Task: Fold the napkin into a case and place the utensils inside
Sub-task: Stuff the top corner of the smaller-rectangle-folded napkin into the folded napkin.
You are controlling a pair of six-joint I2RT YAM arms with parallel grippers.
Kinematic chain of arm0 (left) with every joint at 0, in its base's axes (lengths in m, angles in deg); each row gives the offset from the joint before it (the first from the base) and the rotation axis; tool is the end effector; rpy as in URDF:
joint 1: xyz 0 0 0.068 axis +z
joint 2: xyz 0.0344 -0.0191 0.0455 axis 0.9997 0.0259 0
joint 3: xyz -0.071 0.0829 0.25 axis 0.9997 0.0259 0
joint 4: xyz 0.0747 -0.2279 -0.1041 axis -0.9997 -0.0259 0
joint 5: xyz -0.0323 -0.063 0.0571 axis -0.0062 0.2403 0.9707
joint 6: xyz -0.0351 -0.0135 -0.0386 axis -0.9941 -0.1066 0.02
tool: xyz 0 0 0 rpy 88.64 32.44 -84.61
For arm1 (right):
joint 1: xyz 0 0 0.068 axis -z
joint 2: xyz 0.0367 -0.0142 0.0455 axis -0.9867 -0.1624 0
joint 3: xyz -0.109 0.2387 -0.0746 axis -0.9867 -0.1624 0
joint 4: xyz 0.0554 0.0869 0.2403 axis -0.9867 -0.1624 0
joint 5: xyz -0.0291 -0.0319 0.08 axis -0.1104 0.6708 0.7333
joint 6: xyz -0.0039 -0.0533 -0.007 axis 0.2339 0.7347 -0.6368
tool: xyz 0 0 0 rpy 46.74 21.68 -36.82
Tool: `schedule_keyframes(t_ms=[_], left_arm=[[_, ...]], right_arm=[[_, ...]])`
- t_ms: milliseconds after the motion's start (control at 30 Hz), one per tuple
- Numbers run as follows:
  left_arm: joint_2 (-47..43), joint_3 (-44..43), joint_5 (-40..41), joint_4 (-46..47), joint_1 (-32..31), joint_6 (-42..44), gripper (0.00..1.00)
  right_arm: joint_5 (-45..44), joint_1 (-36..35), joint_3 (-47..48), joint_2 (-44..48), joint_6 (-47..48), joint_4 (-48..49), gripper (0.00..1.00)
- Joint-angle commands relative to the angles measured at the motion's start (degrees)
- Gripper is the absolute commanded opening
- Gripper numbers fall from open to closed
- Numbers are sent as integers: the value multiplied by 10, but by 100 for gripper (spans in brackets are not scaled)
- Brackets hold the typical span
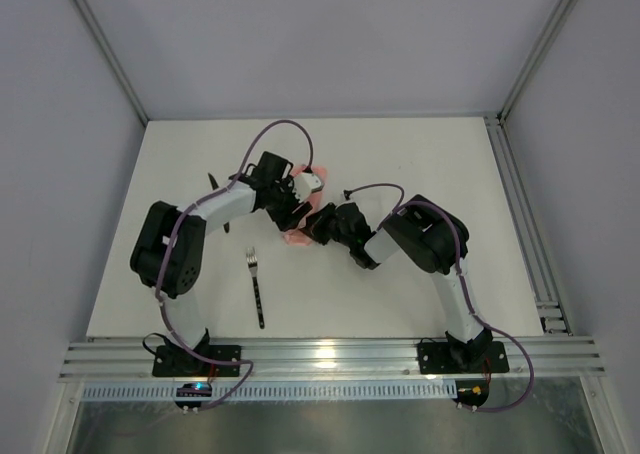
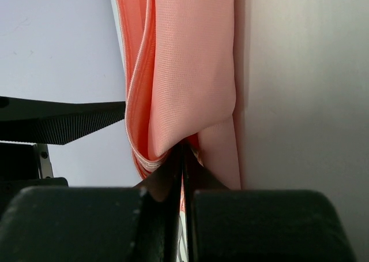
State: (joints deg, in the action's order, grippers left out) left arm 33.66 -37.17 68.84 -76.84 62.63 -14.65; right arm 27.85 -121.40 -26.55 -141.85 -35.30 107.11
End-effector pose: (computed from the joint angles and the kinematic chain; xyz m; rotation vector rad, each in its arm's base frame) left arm 0.3363 -0.1745 0.1856 1.2799 2.2424 -0.3519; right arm 0.3003 0.2647 0.0740 0.6204 2.1189 1.4438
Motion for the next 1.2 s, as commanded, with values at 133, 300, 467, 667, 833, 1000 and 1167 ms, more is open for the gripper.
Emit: schedule_keyframes(t_ms=[133, 300, 467, 667, 833, 1000, 1167], left_arm=[[14, -2, 43, 46, -20, 7, 64], [38, -9, 62, 38, -22, 11, 64], [61, -16, 56, 20, -29, 5, 50], [61, -24, 73, 21, -29, -12, 8], [32, -13, 77, 38, -29, -27, 0], [11, -9, 73, 40, -29, -37, 0], [9, -9, 68, 34, -29, -46, 0]], right_arm=[[-16, 1, -7, 0, 8, -12, 4], [-16, 1, -8, 5, 11, -13, 4], [-14, 1, -1, 6, 14, -15, 4], [-16, 2, -30, 40, 34, -12, 4], [-23, 2, -92, 115, 71, -23, 4], [-3, 2, -105, 159, 112, -25, 4], [6, 2, -54, 143, 121, -39, 4]])
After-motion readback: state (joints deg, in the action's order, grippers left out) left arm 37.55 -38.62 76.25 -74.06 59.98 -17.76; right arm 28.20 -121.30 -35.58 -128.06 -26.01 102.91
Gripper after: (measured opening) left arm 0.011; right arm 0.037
